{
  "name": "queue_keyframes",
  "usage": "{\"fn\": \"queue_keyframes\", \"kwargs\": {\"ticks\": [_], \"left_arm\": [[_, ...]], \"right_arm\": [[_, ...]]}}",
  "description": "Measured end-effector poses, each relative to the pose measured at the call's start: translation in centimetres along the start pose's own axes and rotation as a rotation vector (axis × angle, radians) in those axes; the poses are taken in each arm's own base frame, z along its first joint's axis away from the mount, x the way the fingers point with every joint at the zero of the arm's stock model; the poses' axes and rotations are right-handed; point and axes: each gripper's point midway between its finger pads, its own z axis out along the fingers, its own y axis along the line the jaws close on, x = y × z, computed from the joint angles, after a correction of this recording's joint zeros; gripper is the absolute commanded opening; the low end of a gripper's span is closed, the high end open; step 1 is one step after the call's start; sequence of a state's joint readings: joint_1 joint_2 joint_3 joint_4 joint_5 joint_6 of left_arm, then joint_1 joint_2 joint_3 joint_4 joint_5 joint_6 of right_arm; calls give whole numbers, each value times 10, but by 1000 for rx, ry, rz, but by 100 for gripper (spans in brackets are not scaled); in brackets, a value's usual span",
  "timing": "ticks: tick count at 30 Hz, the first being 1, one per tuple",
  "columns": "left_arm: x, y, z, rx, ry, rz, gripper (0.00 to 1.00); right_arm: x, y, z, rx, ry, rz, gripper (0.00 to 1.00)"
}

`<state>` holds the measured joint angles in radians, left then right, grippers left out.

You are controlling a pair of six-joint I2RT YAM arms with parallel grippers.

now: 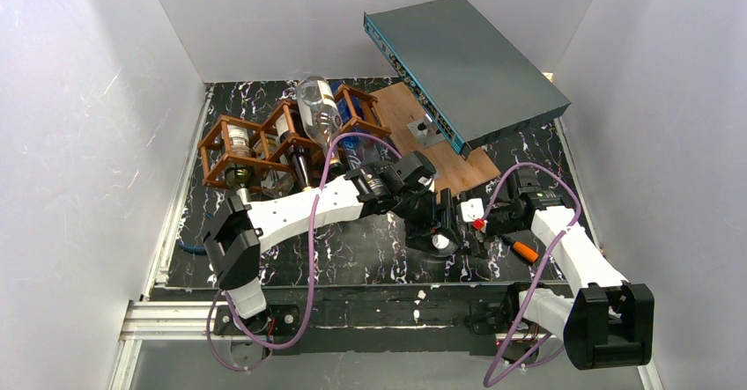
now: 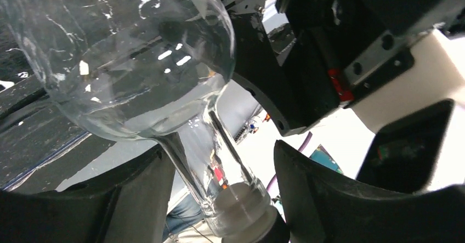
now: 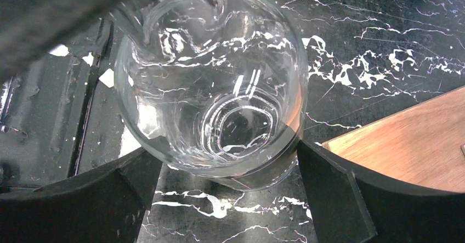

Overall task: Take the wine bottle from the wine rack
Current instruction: Place the wine bottle at the center of the board.

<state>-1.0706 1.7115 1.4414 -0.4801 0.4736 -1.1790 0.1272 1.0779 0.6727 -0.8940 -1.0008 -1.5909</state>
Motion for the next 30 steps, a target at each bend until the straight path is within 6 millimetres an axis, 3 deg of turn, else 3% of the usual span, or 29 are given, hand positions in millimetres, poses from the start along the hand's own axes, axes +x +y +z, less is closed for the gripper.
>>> {"fn": "queue_keyframes", "kwargs": {"ticks": [8, 15, 30], "left_arm": [[-1, -10, 0, 48, 1, 23, 70], [-6, -8, -2, 67, -16, 25, 79], [-30, -11, -15, 189, -90, 60, 93]], "right_arm": [[1, 1, 0, 2, 7, 28, 100], [2, 0, 1, 3, -2, 73, 100], [9, 2, -1, 14, 8, 205, 100]]}}
